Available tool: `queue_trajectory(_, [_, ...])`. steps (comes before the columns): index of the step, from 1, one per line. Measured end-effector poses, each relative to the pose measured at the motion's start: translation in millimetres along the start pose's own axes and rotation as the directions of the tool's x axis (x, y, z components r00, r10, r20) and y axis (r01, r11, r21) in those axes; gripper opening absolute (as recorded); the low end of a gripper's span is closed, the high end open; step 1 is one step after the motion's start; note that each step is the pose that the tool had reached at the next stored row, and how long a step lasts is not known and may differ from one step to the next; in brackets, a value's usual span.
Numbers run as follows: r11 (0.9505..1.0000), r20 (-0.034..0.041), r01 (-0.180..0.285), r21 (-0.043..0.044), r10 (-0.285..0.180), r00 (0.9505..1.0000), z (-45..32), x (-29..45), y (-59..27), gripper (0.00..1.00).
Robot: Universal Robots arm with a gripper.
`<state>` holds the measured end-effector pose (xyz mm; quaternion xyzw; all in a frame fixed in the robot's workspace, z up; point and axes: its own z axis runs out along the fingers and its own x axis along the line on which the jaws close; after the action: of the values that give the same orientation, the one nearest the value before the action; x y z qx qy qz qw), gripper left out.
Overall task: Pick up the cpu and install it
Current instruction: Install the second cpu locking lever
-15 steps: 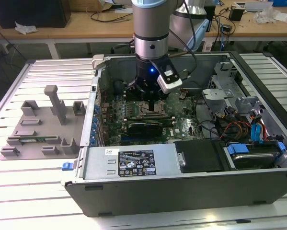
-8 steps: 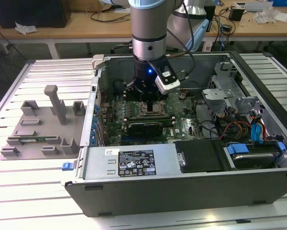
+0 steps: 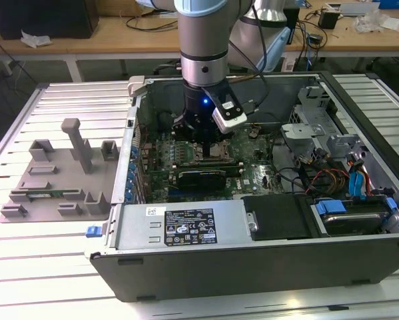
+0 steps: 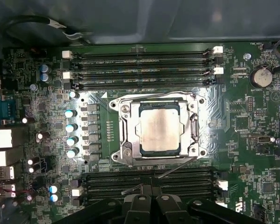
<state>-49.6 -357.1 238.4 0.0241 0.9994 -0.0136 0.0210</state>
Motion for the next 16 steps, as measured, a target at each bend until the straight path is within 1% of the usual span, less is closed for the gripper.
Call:
queue_trajectory(4, [1.0, 0.0061, 0.0, -0.0006, 0.0, 1.0, 1.8, 2.1, 0.0, 0.11])
queue_trajectory(8, [1.0, 0.0064, 0.0, -0.0008, 0.0, 1.0, 1.9, 2.2, -0.1, 0.11])
queue_trajectory(9, [1.0, 0.0072, -0.001, -0.0021, 0.001, 1.0, 2.4, 3.1, -0.1, 0.11])
queue_trajectory(10, [1.0, 0.0092, -0.001, -0.0039, 0.001, 1.0, 2.9, 4.6, -0.3, 0.11])
queue_trajectory(12, [1.0, 0.015, -0.001, -0.0074, 0.001, 0.9999, 4.3, 9.8, -0.5, 0.11])
queue_trajectory(14, [1.0, 0.0188, -0.001, -0.0097, 0.001, 0.9998, 5.3, 14.1, -0.7, 0.11])
queue_trajectory(15, [0.9999, 0.0208, -0.001, -0.0127, 0.002, 0.9998, 6.4, 17.7, -1.0, 0.11])
queue_trajectory(16, [0.9999, 0.0216, -0.001, -0.0147, 0.002, 0.9998, 7.1, 19.0, -1.2, 0.11])
